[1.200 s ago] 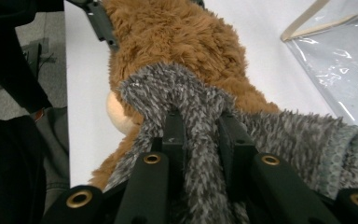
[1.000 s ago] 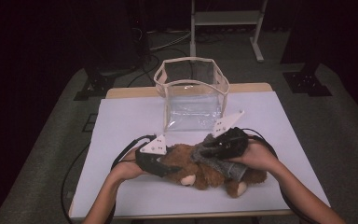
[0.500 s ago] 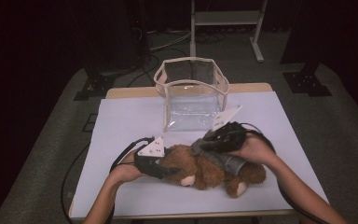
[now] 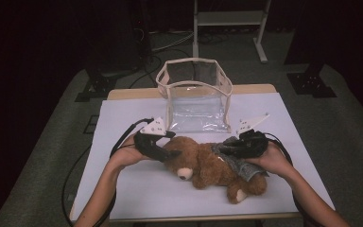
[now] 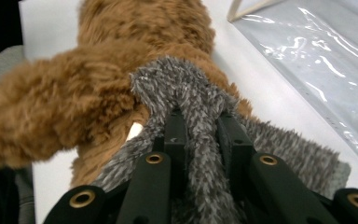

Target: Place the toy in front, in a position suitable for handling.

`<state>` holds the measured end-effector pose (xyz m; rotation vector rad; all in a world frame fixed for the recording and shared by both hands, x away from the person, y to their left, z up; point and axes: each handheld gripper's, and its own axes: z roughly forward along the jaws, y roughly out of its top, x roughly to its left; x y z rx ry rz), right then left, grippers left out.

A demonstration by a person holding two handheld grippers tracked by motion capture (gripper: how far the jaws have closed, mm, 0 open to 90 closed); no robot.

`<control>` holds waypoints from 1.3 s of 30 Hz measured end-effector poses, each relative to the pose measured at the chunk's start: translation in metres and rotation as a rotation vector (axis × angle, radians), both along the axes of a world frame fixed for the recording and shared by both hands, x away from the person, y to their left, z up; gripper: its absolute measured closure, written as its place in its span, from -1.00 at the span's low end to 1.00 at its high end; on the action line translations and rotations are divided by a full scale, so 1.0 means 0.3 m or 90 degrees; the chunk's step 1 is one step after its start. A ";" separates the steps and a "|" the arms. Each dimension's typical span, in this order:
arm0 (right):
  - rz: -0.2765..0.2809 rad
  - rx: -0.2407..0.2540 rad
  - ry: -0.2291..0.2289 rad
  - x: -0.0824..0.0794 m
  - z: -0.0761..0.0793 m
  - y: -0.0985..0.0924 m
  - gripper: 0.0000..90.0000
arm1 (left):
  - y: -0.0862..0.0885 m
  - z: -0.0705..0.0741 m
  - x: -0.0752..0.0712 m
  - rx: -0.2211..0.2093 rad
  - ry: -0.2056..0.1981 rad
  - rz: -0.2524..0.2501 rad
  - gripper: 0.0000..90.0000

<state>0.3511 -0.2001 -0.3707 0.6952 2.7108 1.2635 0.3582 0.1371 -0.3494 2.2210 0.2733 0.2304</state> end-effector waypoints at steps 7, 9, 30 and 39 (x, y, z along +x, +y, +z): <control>0.039 -0.027 -0.010 -0.029 0.034 0.024 0.67 | -0.007 -0.081 -0.043 -0.001 0.061 -0.053 -0.11; 0.046 -0.043 -0.033 -0.030 0.068 0.041 0.67 | 0.000 -0.088 -0.057 0.003 0.057 -0.052 -0.07; 0.064 -0.019 -0.039 -0.036 0.031 0.107 0.67 | -0.109 -0.065 -0.067 0.047 0.054 -0.092 -0.43; 0.047 0.009 -0.049 -0.053 0.082 0.029 0.66 | -0.083 -0.094 -0.096 0.043 0.057 -0.086 -0.29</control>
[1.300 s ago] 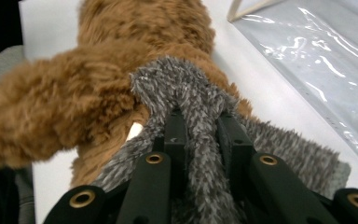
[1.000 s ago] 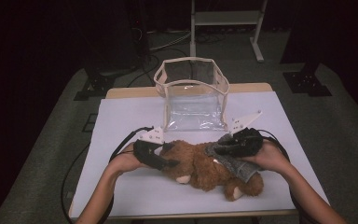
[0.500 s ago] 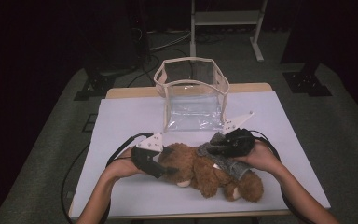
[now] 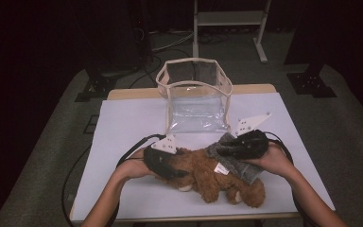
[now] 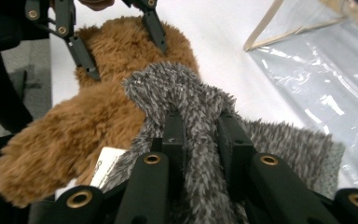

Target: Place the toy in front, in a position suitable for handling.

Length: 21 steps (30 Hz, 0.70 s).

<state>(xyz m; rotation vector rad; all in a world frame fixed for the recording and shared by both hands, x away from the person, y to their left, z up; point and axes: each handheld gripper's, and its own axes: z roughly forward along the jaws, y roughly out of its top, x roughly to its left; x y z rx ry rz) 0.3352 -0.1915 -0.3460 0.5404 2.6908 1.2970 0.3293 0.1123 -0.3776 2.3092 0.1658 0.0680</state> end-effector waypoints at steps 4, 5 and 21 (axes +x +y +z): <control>0.003 -0.001 0.005 -0.024 -0.037 0.005 0.66 | -0.013 0.034 0.006 0.003 -0.013 -0.005 -0.38; 0.000 -0.001 0.006 -0.027 -0.042 0.008 0.66 | -0.015 0.040 0.011 0.004 -0.013 -0.003 -0.40; 0.008 0.006 0.001 -0.055 -0.031 -0.020 0.66 | -0.004 0.021 -0.004 0.016 -0.008 -0.004 -0.35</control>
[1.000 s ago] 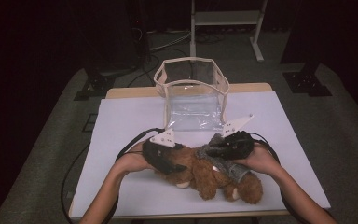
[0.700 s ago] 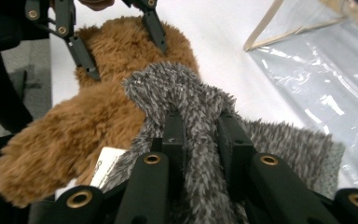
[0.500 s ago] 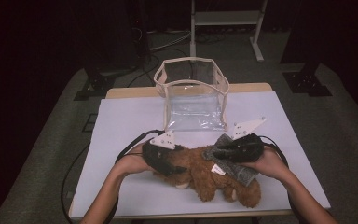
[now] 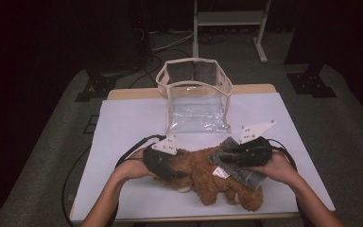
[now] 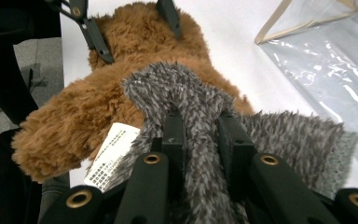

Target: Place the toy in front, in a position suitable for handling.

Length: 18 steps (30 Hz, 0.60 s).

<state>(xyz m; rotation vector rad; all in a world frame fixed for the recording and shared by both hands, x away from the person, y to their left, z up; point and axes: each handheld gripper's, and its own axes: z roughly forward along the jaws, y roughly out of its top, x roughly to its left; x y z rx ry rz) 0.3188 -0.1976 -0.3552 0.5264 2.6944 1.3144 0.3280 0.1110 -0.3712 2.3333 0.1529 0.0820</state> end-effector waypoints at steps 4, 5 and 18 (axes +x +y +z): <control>-0.002 0.006 0.004 -0.011 -0.020 -0.002 0.66 | -0.008 0.026 0.019 -0.007 -0.015 0.008 -0.38; -0.005 0.009 0.005 -0.012 -0.021 -0.006 0.66 | -0.011 0.026 0.023 0.000 -0.013 0.007 -0.38; -0.001 -0.008 0.000 0.035 -0.023 0.029 0.66 | 0.025 -0.025 -0.017 0.005 0.007 0.034 -0.26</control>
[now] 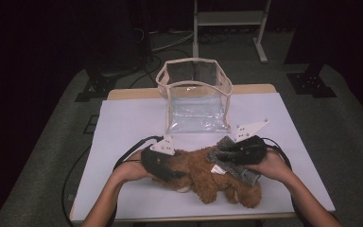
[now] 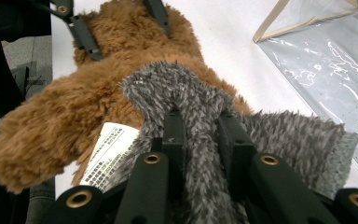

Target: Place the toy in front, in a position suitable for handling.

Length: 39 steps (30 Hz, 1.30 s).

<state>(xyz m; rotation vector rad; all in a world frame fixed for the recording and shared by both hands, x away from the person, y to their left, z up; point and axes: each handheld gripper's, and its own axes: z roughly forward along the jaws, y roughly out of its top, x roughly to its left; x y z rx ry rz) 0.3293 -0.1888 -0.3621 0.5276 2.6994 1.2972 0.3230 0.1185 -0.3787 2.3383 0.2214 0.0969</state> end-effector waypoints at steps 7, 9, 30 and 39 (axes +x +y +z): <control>0.001 0.014 -0.009 -0.004 0.030 -0.002 0.65 | 0.003 -0.002 -0.026 0.003 -0.007 0.004 -0.25; -0.007 0.016 -0.025 -0.006 0.051 0.002 0.65 | 0.006 0.001 -0.035 0.007 -0.012 -0.001 -0.25; 0.000 0.028 -0.024 -0.062 0.061 -0.033 0.65 | -0.040 0.015 -0.010 0.032 0.006 -0.026 -0.34; -0.004 0.045 -0.021 -0.074 0.044 -0.030 0.65 | -0.022 0.012 -0.048 0.034 0.000 -0.025 -0.34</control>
